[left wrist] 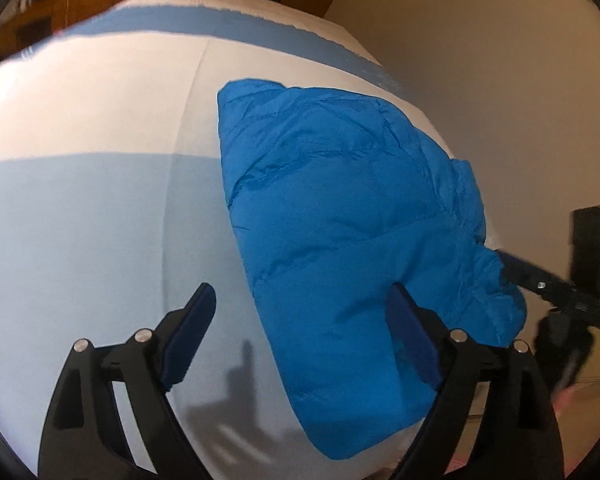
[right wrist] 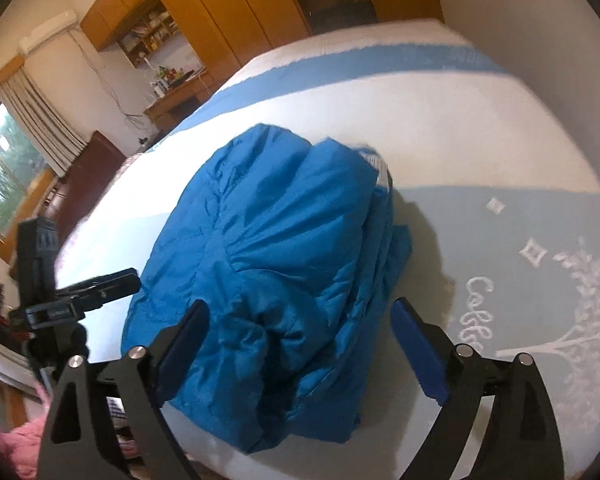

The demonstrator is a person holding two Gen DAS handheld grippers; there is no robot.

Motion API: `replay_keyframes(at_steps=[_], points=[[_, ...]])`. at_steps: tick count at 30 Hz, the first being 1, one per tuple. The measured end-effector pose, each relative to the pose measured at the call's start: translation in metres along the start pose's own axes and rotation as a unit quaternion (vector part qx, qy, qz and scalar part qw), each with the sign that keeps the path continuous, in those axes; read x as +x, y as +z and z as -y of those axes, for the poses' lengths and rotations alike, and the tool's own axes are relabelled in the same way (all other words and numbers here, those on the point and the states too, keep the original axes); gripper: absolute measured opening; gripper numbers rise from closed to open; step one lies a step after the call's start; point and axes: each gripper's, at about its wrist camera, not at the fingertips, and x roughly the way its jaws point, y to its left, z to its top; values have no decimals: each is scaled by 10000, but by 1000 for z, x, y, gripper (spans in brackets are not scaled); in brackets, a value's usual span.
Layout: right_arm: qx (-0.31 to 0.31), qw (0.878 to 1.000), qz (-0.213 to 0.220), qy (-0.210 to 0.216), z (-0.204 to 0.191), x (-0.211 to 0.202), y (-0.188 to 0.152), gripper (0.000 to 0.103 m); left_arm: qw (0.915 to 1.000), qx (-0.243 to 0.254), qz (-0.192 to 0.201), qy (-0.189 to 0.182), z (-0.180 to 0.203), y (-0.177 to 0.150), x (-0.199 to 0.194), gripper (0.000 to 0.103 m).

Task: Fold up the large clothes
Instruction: 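Lift the hem end with both tools and fold it over toward the hood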

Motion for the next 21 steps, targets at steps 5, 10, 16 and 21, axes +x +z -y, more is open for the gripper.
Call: replay_keyframes(at_steps=[5,10,16,21], points=[[610,9936,-352,885,34,27,3,99,9971,-275,-256,-667,-23,8,20,89],[1001,9830,-578,1426,53,50,-1,100,9878,-337,-569,-1411,-27,12,48,92],[1001,9790,-696,1633,53,76,-1,95,9814,-334,-631,-1780,-14,15,67,92],[691,9849,-484,1510,41,72,7,73,9843,-143,-385,-1716,-3,12,58,78]])
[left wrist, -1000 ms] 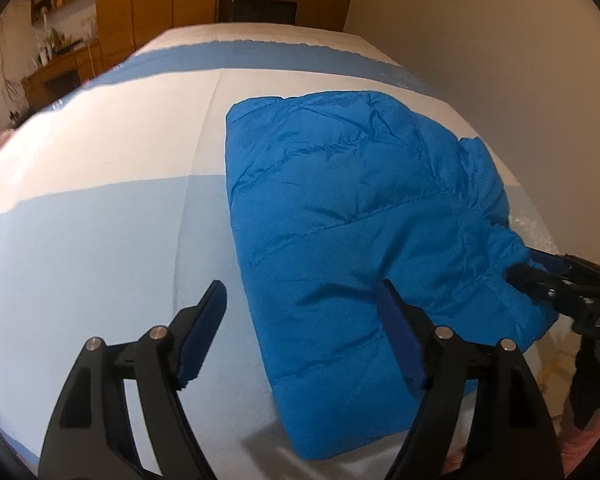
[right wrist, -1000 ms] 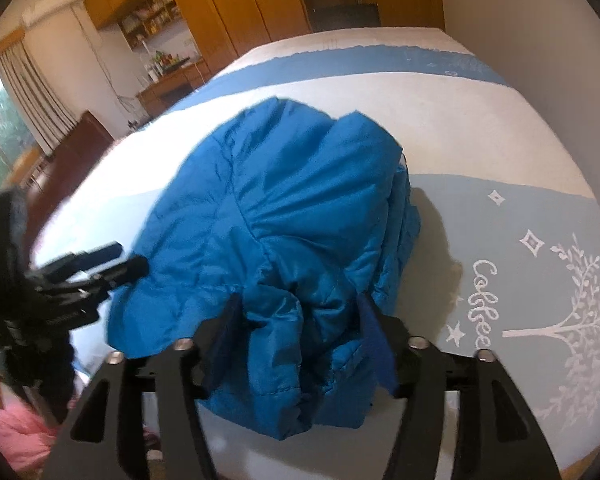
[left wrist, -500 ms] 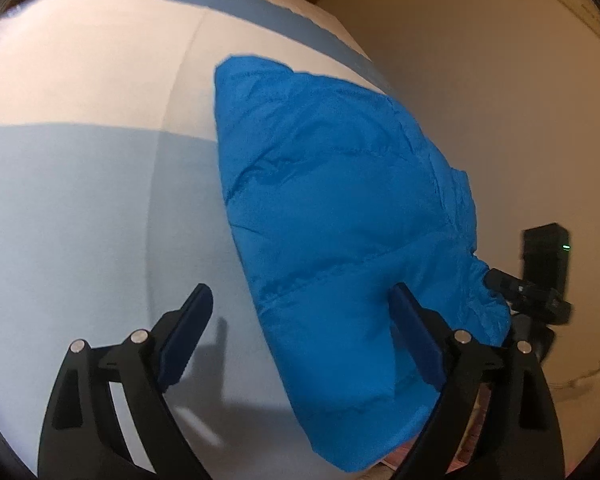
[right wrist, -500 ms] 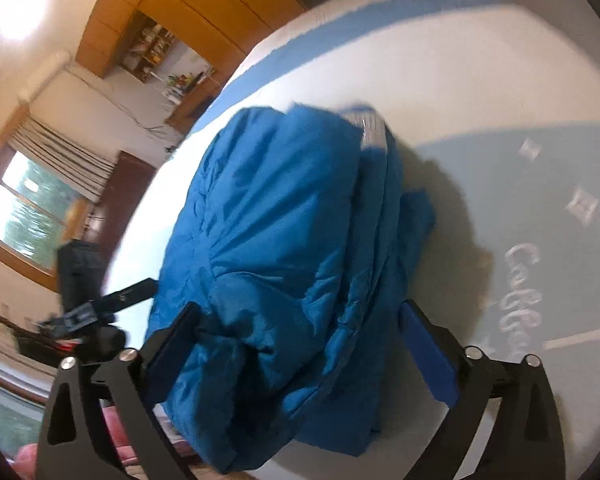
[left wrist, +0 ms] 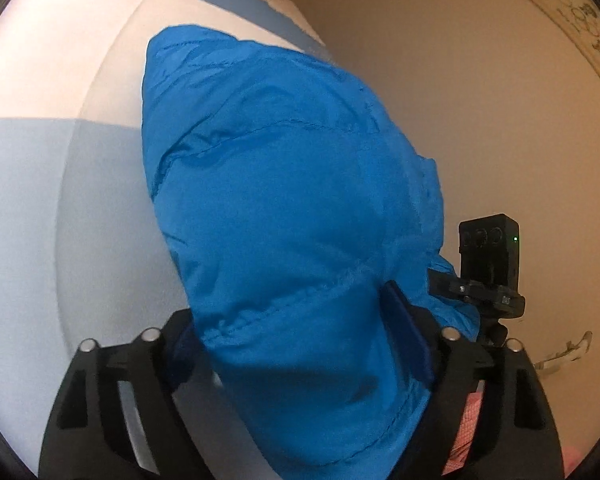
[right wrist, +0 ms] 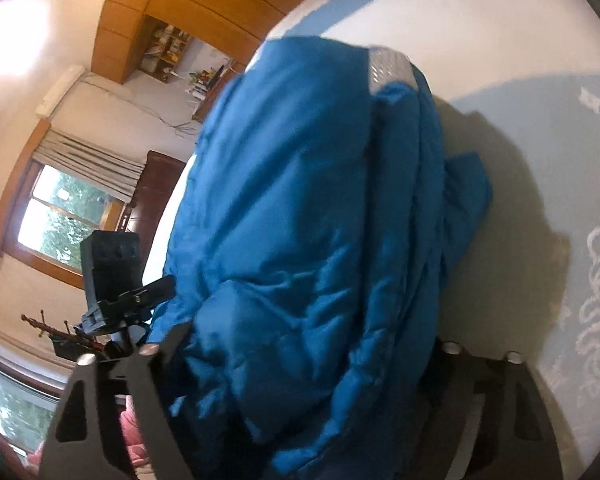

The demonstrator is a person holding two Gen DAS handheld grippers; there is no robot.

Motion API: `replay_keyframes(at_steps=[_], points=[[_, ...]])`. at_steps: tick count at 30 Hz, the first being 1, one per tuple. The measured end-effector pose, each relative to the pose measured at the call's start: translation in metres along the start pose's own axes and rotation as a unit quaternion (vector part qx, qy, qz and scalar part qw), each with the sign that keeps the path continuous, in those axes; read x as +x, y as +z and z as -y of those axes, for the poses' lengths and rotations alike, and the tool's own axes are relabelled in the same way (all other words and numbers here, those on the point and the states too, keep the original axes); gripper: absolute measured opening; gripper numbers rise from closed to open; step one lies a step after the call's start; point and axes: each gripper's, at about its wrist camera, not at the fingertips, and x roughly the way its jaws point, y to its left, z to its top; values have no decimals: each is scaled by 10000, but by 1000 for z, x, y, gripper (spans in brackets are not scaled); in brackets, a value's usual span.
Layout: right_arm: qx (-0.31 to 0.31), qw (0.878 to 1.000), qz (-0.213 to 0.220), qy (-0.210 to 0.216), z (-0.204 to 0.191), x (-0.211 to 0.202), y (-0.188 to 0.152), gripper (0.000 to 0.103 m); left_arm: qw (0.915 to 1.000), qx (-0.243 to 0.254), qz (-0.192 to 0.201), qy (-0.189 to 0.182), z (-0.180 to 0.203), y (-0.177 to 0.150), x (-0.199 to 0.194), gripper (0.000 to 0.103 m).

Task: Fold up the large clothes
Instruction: 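Lift the hem end with both tools and fold it over toward the hood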

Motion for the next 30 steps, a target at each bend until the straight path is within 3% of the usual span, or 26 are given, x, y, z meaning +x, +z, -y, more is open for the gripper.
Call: replay_keyframes(at_steps=[6,14,24,30], points=[[-451,9986,212,-164,-21,-5,7,60,9994,236,266,56,18,-1,-3,71],[-1285,9905,337,-357,-80,14,58,57,9954,321,873,222,18,37,-38,70],[-1746,9845,159,-60,-109,104,168,57,9832,114,1608,861,-37,111,-59,70],[-1589,9870,-182,126,-87,159,200,57,9815,-198,1581,1057,-78,128,-42,70]])
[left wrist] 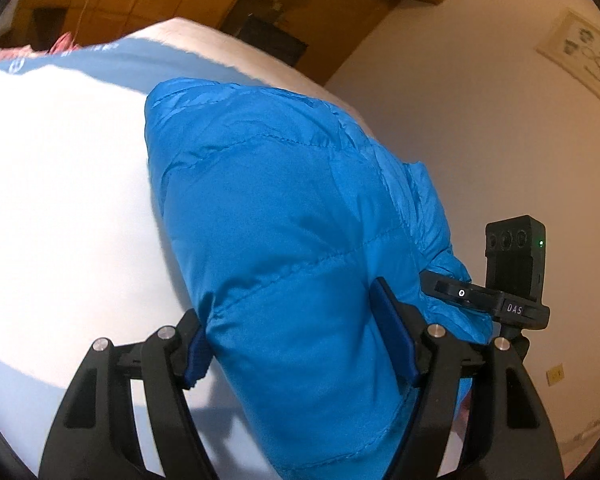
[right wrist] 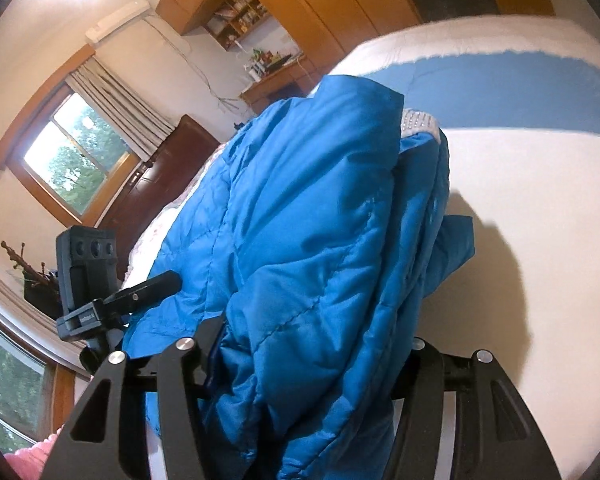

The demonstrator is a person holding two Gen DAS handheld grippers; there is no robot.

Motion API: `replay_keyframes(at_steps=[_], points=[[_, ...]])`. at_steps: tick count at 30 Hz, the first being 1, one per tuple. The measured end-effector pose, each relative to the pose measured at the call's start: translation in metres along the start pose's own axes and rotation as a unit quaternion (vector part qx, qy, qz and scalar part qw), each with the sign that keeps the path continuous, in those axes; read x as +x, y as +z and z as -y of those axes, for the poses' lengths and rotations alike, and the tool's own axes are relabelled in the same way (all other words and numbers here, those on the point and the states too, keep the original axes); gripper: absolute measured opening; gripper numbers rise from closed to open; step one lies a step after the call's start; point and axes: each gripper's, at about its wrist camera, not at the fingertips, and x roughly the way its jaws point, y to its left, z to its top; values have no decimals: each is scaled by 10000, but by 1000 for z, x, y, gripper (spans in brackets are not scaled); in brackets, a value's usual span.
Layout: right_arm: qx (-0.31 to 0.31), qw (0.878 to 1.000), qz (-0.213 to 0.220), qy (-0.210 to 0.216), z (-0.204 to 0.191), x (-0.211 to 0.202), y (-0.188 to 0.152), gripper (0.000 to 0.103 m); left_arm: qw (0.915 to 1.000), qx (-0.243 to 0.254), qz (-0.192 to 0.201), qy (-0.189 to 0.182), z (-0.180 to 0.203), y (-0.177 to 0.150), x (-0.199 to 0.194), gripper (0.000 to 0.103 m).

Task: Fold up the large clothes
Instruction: 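Lift the hem end with both tools and fold it over toward the hood, then lower the folded bundle onto the bed and open both tools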

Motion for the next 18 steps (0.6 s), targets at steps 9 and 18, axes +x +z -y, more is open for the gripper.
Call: replay_keyframes(at_steps=[9,18], points=[[320,9994,-121,51,36,3,-8,75,9996,-34,-182,232,-19,7,9,79],[108,9976,9,-678,8,-46,-36,99,9868,399,24,1569,-2,8,-41,88]])
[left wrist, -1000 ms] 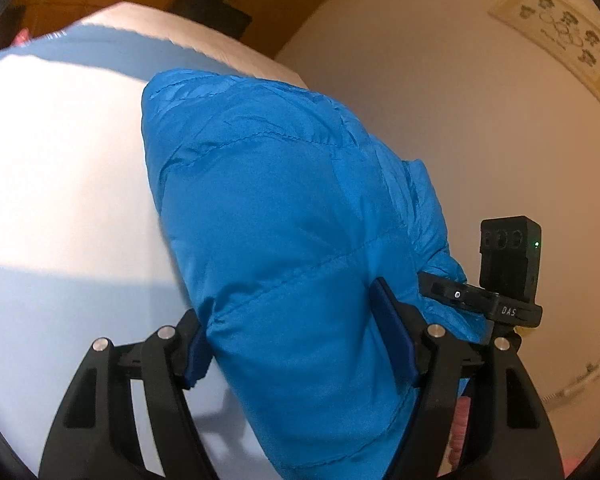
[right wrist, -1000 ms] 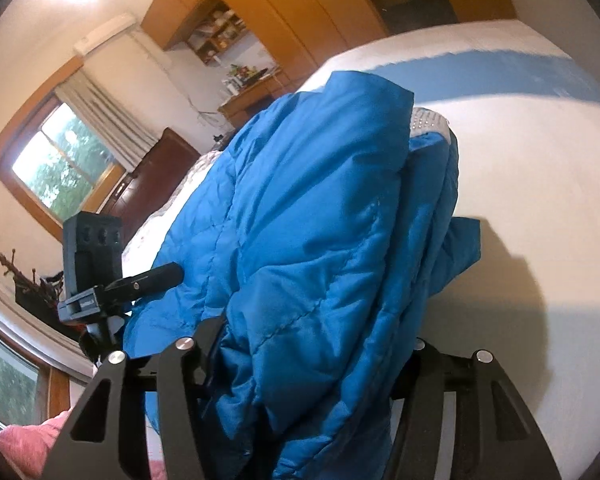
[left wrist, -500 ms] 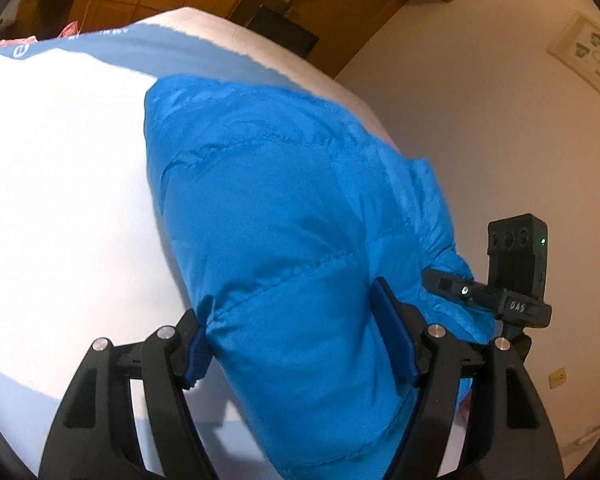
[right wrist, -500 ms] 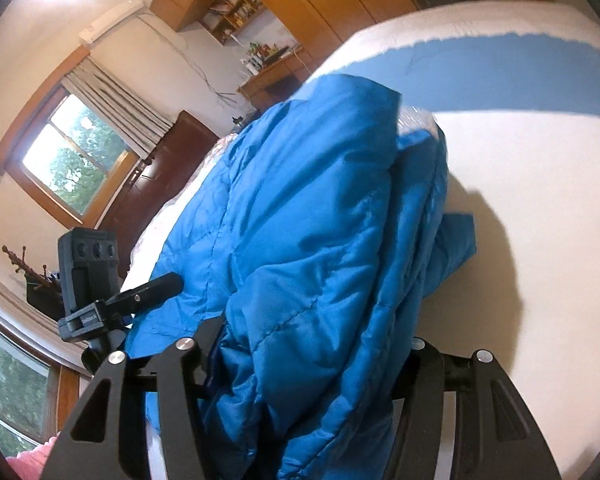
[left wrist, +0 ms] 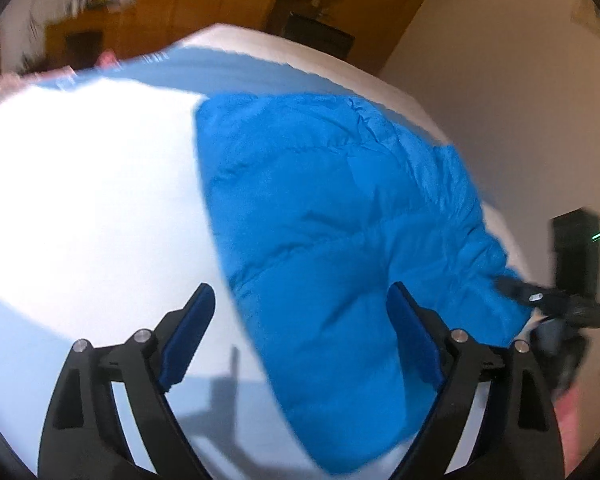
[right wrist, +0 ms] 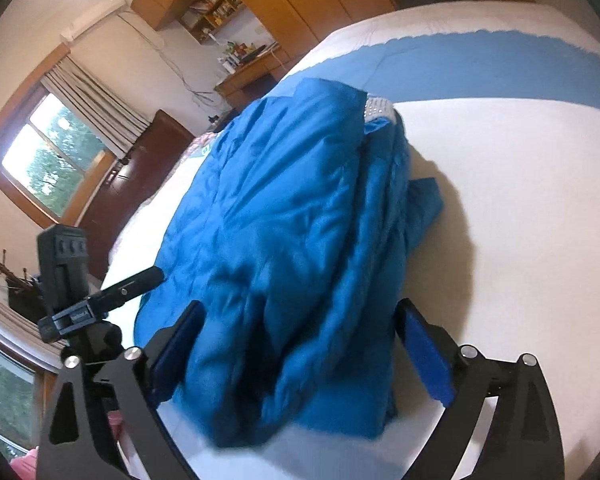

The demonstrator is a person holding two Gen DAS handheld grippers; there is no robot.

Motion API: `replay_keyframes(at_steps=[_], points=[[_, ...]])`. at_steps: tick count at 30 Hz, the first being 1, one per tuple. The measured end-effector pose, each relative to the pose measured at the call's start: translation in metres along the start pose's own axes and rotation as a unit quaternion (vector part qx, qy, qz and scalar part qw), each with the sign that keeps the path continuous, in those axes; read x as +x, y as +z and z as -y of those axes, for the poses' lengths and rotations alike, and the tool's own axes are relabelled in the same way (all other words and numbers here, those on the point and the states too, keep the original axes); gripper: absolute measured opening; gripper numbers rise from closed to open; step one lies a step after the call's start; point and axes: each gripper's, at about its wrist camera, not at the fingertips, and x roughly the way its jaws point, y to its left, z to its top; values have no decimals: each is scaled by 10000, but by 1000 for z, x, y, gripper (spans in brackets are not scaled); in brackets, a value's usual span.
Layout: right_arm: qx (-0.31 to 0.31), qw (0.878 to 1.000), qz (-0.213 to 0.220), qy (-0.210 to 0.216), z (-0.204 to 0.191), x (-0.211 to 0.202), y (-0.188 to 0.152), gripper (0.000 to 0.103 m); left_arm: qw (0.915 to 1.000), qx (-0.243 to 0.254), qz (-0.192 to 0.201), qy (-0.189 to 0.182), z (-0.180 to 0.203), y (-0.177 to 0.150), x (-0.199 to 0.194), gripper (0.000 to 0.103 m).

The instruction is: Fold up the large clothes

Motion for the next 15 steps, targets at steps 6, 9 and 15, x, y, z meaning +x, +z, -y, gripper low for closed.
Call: replay_keyframes(at_steps=[6,9,15], points=[[-216,9973,78,-698,-37,-35,-35,99,9963,401,154,741,30,-33,-46,93],[-383,9939,77,-1029,-62,-45,-53,99,9955,389,216,834,39,-53,-64,93],[-495,9890,10,-1397,-95,-55,-82,99,9919,522,316,1113,54,-87,-83,93]])
